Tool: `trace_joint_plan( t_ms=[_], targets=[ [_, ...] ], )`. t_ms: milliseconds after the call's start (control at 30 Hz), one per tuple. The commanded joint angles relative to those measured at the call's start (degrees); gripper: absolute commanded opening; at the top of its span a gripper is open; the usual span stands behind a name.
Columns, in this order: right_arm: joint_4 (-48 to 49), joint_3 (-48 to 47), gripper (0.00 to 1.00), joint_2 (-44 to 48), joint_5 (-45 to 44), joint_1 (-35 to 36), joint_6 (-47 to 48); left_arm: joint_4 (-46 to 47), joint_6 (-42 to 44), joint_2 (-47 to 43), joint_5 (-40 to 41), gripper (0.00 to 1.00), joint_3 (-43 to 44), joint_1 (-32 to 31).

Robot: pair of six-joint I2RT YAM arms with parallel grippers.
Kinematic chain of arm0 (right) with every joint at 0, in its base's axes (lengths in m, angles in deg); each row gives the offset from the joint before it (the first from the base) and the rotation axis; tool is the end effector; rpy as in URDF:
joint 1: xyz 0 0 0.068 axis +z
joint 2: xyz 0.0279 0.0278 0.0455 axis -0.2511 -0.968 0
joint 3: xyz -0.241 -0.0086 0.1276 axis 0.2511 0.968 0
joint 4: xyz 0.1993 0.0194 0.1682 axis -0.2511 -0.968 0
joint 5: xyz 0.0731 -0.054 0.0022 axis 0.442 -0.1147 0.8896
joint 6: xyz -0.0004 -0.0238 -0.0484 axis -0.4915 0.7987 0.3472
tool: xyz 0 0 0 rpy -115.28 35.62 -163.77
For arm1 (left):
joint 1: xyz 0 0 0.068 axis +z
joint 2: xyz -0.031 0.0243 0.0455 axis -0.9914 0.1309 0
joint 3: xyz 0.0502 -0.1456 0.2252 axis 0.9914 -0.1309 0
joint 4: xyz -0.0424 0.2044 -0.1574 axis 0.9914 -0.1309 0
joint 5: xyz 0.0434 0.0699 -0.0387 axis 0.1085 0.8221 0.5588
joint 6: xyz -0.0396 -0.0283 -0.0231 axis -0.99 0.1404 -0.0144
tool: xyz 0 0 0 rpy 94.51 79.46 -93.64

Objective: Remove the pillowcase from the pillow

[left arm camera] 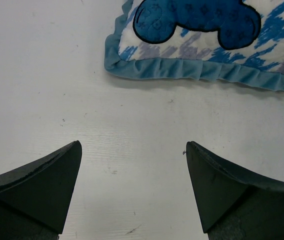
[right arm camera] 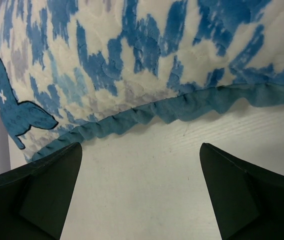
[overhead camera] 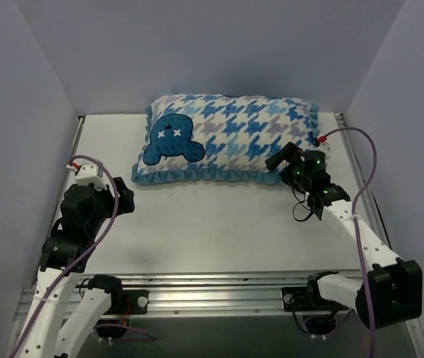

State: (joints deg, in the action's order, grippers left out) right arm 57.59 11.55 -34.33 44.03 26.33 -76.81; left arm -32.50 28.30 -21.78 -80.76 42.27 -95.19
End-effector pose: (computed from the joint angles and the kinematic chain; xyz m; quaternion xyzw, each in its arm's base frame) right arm 0.2525 0.0549 0.3021 0.2005 0.7700 0.3031 0.5245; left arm 0.1335 -0.0249 0.3347 -0.0718 0.8366 -0.0810 0.5371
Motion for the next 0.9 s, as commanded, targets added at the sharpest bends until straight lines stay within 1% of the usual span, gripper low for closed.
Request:
trace_joint_plan(
  t_ms=[0,100,267,433,500,533,567,633,667,700,733,833,867],
  targets=[
    [11.77,-1.26,1.0,-5.82,-4.9,1.83,-0.66,4.68,0.25,-0.98,-0.87,0.94,0.18,0.58],
    [14.5,-3.19,1.0,-12.15,-9.21,2.36,0.04,4.24,0.69,0.16,-0.08,0.94,0.53,1.19],
    [19.42,-5.83,1.0,-22.77,-12.56,2.8,-1.36,4.41,0.69,1.3,-2.27,0.94,0.88,2.78],
    [24.08,-9.61,1.0,-30.7,-15.2,4.47,-0.92,4.59,0.69,1.13,-2.45,0.94,0.79,2.95],
    [25.83,-10.31,0.88,-33.87,-15.2,4.73,-0.75,4.68,0.69,0.95,-2.27,0.94,0.71,3.22],
    [27.67,-10.23,0.79,-34.66,-15.2,4.91,-0.66,4.76,0.69,0.95,-2.27,0.94,0.71,3.22],
    [28.64,-9.97,0.56,-35.8,-15.28,4.99,-0.66,4.68,0.69,0.95,-2.19,0.94,0.71,3.3],
    [30.75,-8.83,0.36,-36.42,-15.2,5.52,-0.66,4.85,0.78,0.95,-2.27,0.94,0.62,3.39],
    [31.11,-8.56,0.15,-36.51,-15.11,5.7,-0.4,4.85,0.69,0.95,-2.27,0.94,0.62,3.48],
    [31.29,-8.38,0.07,-36.51,-15.02,5.96,-0.05,4.85,0.69,1.13,-2.36,0.94,0.62,3.48],
    [31.12,-8.21,0.0,-36.34,-15.02,6.31,0.39,4.94,0.78,1.22,-2.36,0.94,0.62,3.48],
    [30.07,-6.72,0.0,-34.24,-14.41,7.71,0.66,4.94,0.69,1.48,-2.8,0.94,0.62,3.83],
    [29.8,-5.23,0.0,-32.23,-14.84,9.37,0.22,5.03,0.69,1.57,-3.06,0.94,0.71,3.75]
  ],
)
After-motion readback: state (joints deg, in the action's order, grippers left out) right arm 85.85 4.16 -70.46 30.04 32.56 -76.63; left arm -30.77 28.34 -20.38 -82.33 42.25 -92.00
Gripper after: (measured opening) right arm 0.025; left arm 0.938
